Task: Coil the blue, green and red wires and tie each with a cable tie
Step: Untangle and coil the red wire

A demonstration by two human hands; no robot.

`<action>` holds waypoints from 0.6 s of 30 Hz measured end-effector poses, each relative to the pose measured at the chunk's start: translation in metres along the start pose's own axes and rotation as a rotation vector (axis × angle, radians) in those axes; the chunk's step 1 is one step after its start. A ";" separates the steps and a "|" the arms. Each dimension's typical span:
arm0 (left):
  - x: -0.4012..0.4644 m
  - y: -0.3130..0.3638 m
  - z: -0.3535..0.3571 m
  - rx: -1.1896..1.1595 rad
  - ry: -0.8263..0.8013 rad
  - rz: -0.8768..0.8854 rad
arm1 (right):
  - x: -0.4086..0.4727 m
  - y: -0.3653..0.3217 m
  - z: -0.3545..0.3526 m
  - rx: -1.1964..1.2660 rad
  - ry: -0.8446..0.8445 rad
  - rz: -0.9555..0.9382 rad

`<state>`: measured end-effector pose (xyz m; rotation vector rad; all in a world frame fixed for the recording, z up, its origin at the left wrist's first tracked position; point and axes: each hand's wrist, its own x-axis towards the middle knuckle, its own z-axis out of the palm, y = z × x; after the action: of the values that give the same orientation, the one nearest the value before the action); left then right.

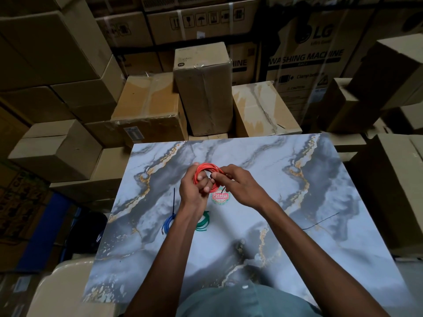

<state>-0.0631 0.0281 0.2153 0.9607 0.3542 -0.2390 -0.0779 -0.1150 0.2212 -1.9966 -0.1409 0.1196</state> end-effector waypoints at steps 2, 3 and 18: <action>-0.001 0.000 0.004 0.036 0.030 -0.022 | 0.001 0.006 0.001 -0.007 0.031 0.001; -0.001 0.000 0.007 0.062 0.047 -0.021 | 0.001 0.008 0.003 -0.013 0.055 0.001; 0.020 -0.026 -0.015 0.428 0.045 -0.054 | 0.022 0.018 -0.018 -0.360 -0.030 -0.099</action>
<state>-0.0570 0.0256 0.1801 1.3803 0.3785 -0.3514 -0.0522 -0.1354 0.2124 -2.3421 -0.2975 0.0636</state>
